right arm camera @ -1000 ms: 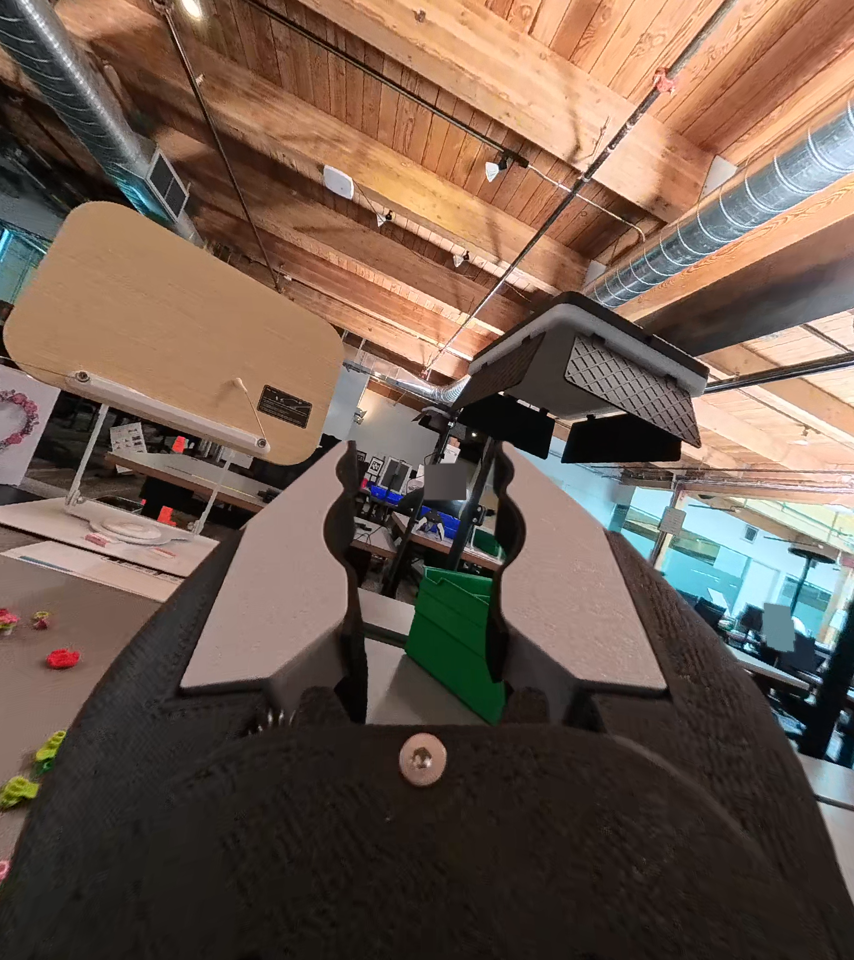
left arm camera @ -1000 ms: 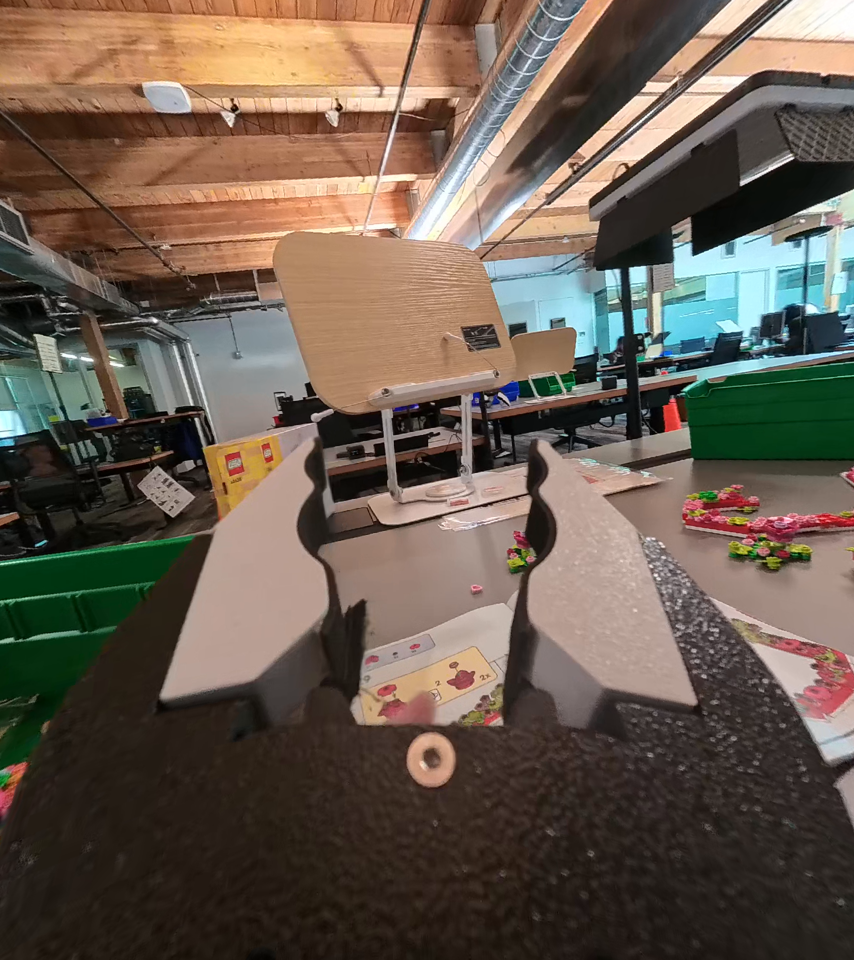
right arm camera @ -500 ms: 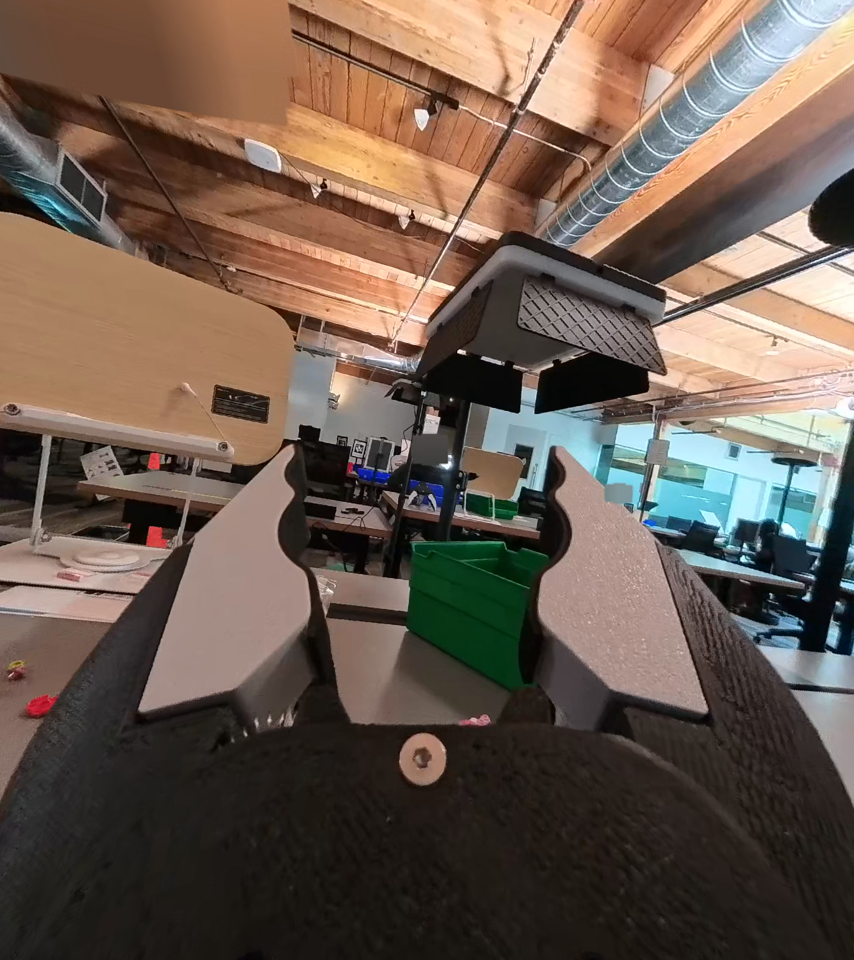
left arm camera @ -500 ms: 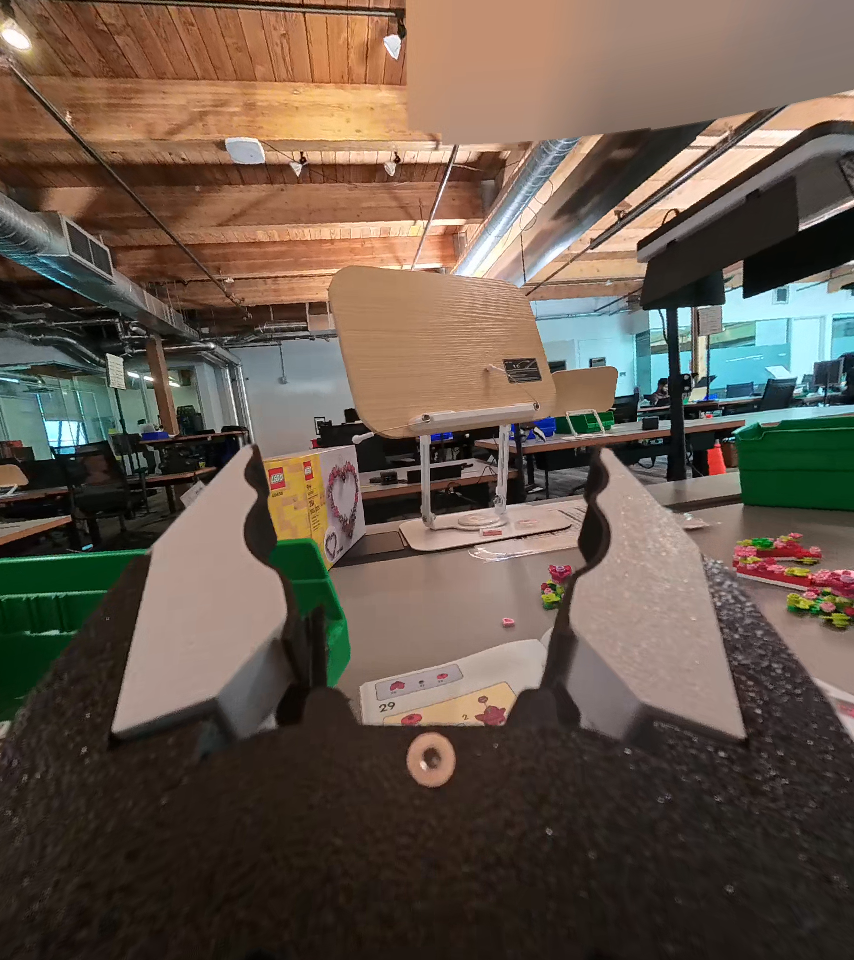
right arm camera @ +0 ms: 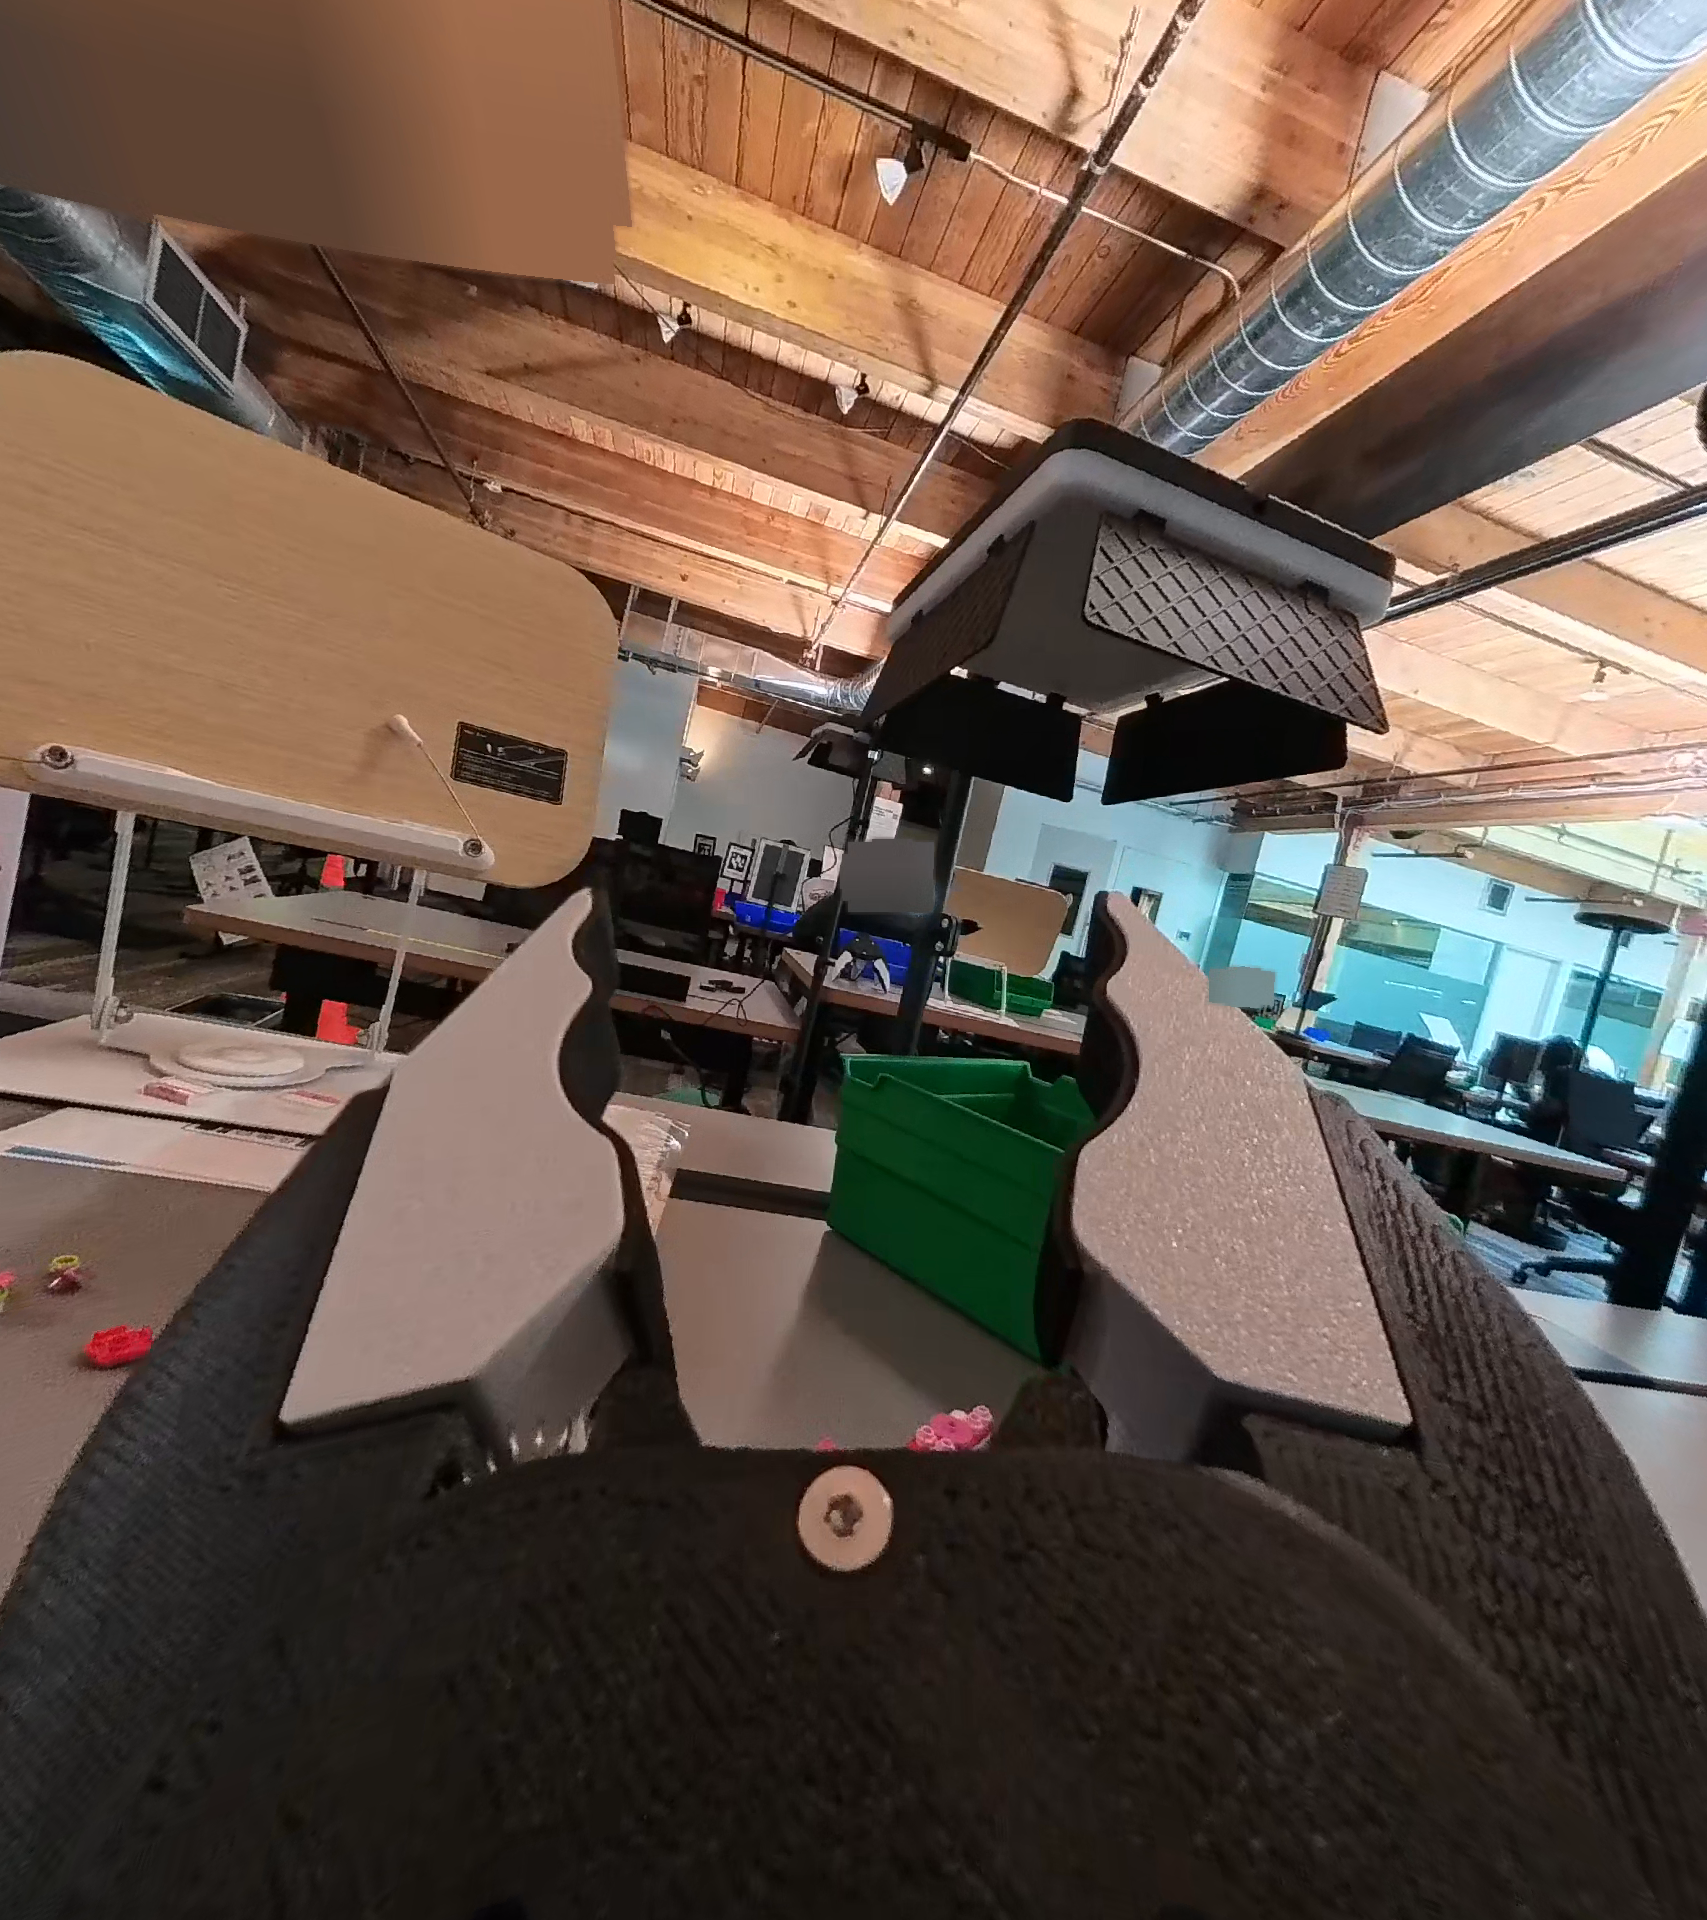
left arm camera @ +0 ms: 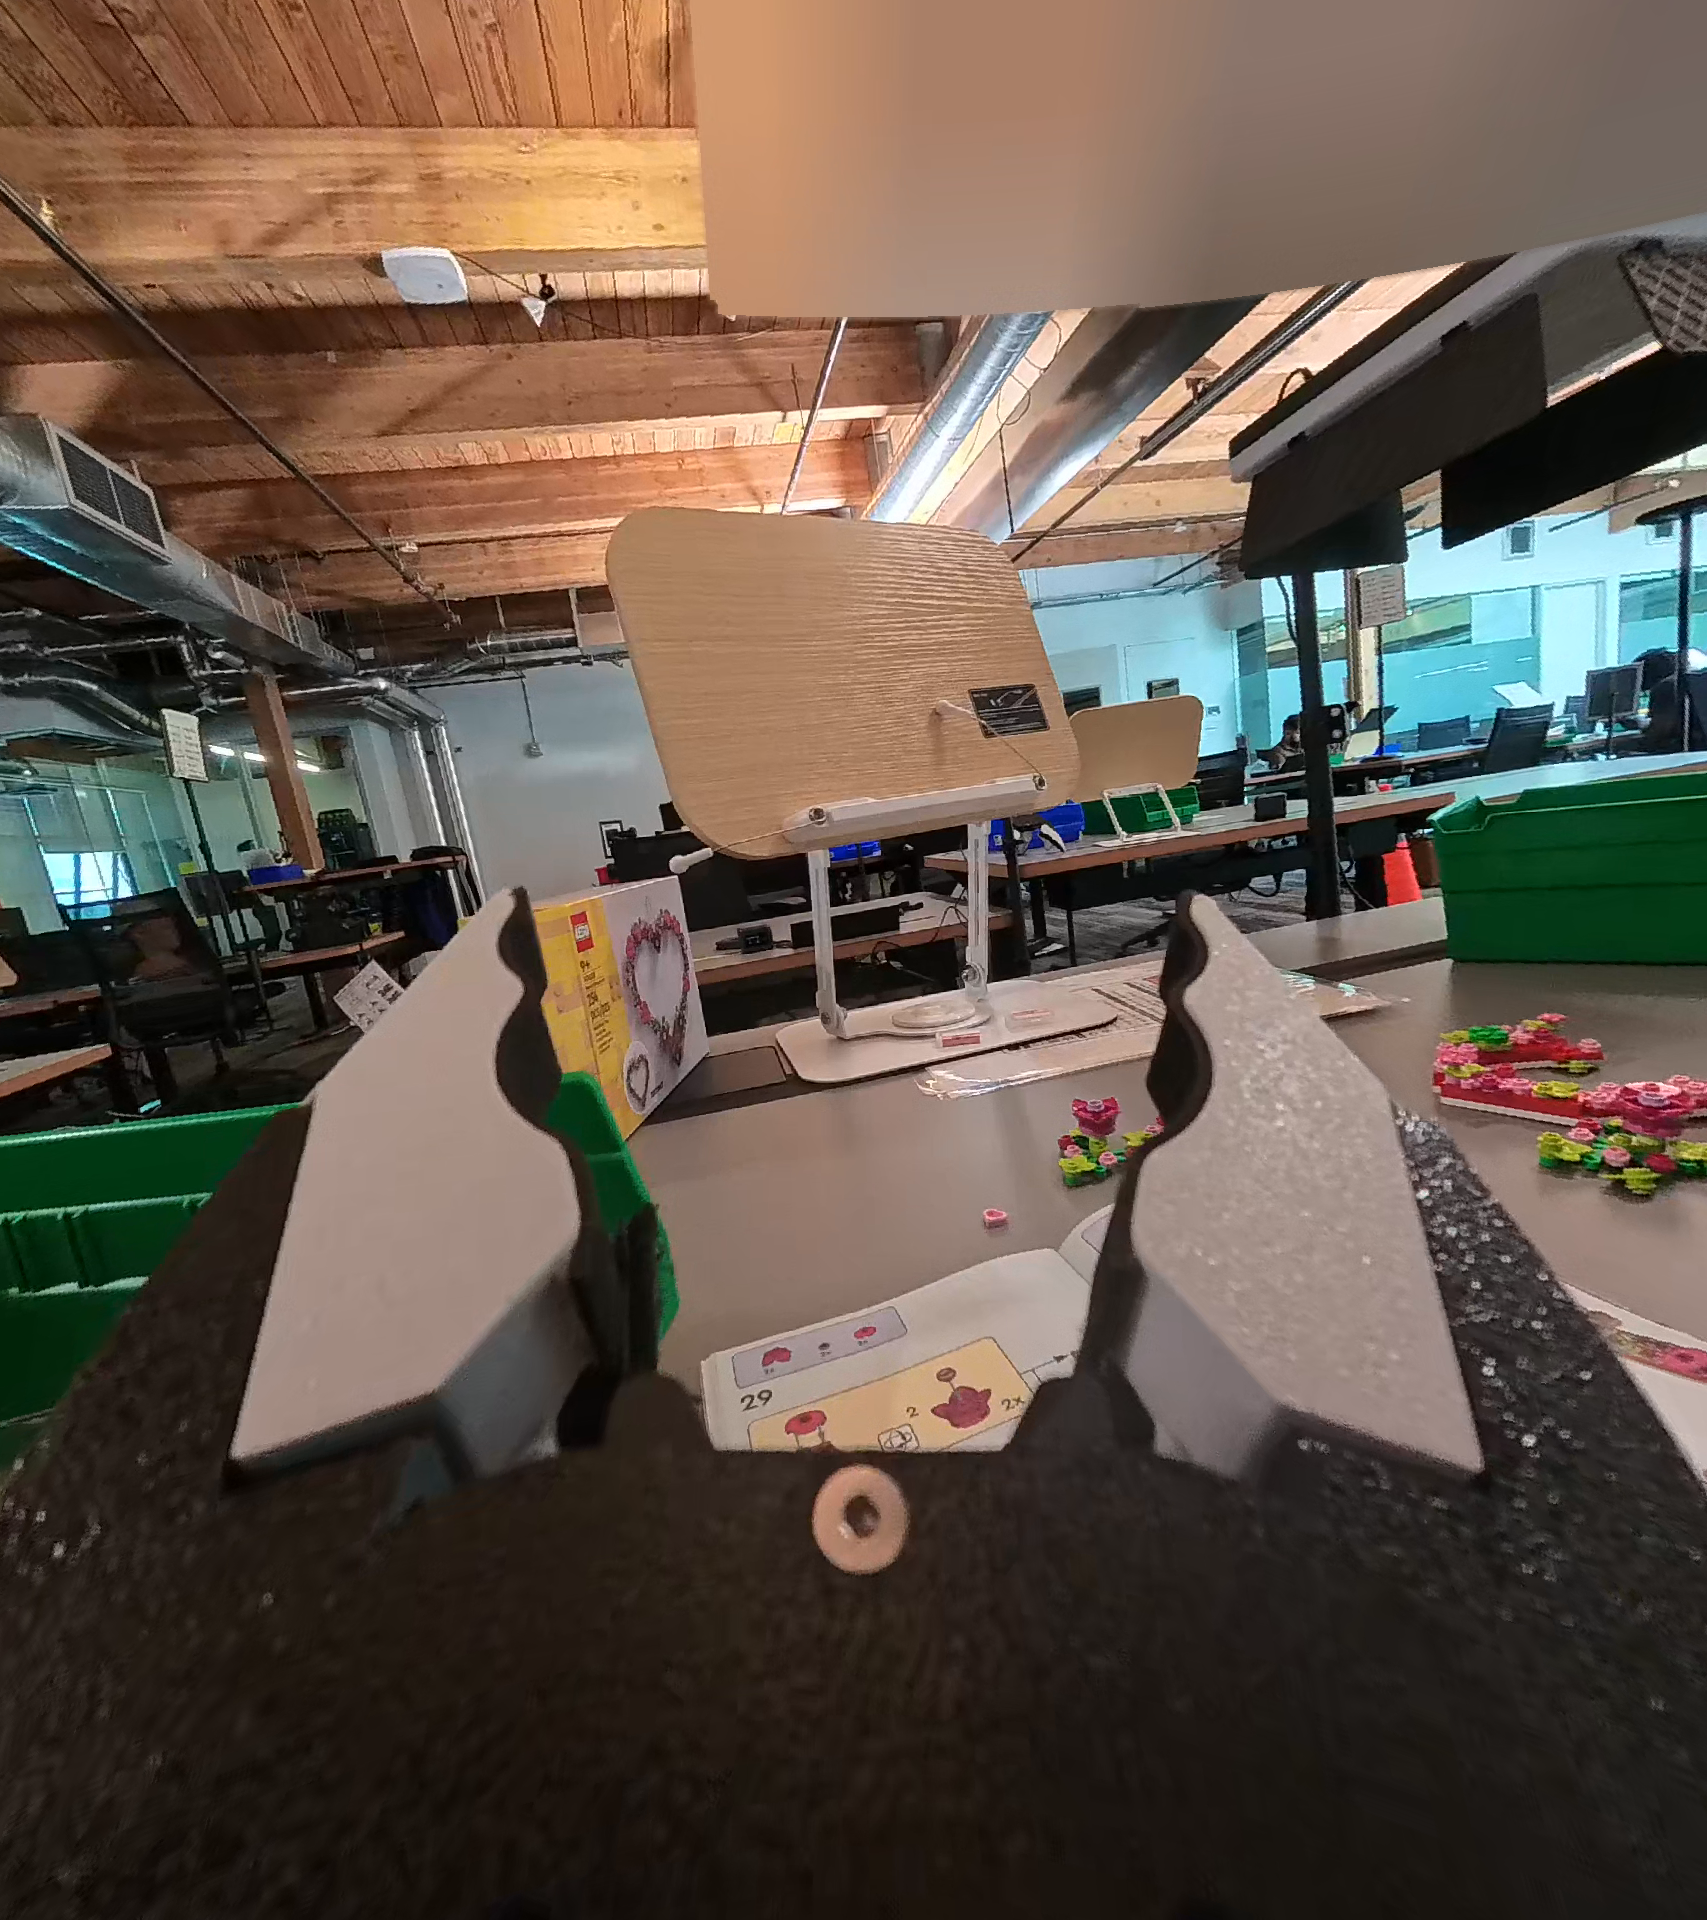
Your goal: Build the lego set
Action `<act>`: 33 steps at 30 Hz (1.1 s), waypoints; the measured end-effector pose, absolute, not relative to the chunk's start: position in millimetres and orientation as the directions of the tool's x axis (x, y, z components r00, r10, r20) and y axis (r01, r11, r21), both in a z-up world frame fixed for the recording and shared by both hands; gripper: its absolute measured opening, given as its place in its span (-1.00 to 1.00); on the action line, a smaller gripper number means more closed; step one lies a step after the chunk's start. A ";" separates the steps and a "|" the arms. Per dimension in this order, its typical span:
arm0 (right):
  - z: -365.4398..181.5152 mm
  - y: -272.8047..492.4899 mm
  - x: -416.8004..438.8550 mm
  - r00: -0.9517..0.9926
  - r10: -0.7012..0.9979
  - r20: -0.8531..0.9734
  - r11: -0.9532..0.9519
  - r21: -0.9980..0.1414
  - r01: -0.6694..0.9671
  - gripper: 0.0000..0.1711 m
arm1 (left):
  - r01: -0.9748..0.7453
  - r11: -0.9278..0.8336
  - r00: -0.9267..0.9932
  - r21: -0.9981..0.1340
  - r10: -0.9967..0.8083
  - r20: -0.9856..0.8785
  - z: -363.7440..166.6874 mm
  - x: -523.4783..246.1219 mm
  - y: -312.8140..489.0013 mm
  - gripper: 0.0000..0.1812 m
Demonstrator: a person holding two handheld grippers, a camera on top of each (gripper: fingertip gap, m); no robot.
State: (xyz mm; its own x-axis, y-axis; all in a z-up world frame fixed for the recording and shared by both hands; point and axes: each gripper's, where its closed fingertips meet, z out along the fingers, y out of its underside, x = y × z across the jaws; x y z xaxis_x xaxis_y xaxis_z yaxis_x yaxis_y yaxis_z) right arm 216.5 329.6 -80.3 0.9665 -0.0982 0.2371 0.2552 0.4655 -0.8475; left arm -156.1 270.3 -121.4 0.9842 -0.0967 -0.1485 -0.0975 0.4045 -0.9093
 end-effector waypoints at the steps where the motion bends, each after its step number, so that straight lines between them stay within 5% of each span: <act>1: -80.4 329.4 216.6 0.965 -0.100 0.242 0.464 -0.847 0.260 0.03 | -0.100 0.404 0.984 -0.909 -0.097 -0.152 -121.6 -155.9 270.3 0.27; 18: -98.3 353.1 228.3 0.976 -0.020 0.218 0.305 -0.928 0.213 -0.10 | -0.126 0.416 0.975 -0.900 -0.114 -0.189 -116.9 -150.4 276.8 0.17; 26: -148.2 347.8 211.2 0.831 0.493 0.258 -0.129 -0.923 0.363 -0.28 | -0.176 0.402 0.964 -0.899 -0.115 -0.240 -124.1 -143.6 273.2 0.15; 33: -235.0 306.8 188.4 0.622 0.778 0.091 -0.402 -0.688 0.604 -0.43 | -0.218 0.397 0.957 -0.891 -0.091 -0.275 -125.9 -143.8 272.4 0.13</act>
State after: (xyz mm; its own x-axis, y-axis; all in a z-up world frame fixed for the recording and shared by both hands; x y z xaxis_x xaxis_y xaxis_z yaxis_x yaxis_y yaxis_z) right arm 188.4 306.8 -235.0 0.6217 0.7779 0.0913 0.6039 -0.4019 -0.6883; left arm -143.8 272.4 -125.9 0.9571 -0.0909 -0.2750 -0.2184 0.3970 -0.8915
